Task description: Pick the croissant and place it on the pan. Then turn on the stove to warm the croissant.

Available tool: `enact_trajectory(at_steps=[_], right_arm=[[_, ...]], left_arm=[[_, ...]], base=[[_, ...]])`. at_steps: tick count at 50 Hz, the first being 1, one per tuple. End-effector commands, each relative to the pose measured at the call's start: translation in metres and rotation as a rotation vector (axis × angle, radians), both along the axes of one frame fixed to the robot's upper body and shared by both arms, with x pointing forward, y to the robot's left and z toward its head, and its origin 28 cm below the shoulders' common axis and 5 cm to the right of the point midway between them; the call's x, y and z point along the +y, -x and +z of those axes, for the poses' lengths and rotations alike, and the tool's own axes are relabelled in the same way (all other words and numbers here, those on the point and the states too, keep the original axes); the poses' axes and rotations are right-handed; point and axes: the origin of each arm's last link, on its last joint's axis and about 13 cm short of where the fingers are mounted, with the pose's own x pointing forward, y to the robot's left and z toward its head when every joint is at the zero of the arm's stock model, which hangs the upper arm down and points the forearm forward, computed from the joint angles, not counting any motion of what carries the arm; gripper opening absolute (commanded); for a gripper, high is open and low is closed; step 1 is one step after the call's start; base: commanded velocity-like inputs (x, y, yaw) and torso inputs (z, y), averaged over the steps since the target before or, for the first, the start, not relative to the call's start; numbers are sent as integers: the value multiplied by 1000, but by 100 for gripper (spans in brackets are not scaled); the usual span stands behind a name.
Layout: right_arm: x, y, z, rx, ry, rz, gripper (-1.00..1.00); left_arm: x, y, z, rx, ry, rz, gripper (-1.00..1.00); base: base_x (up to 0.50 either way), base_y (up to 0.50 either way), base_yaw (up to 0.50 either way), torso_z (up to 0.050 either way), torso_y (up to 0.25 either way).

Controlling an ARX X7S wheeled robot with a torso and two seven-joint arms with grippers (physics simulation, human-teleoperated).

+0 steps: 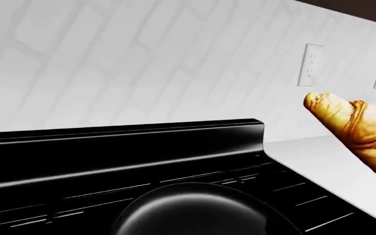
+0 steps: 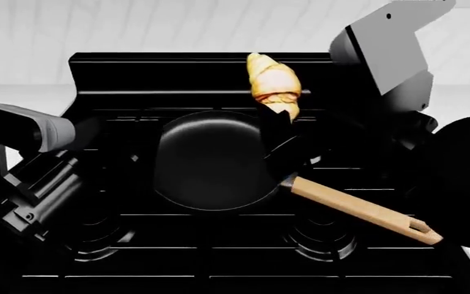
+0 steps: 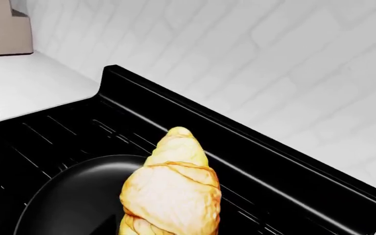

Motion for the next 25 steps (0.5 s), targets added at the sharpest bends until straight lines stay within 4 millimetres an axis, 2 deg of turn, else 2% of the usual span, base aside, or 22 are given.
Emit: enact_trajectory(at_steps=[1, 25], right_arm=[[-6, -22, 9, 29, 31, 44, -100], [6, -69, 10, 110, 107, 108, -100]], left_arm=[[1, -1, 0, 0, 0, 7, 100], [2, -5, 1, 2, -7, 12, 100]], base=[[0, 0, 0, 0, 0], [0, 0, 0, 0, 0]])
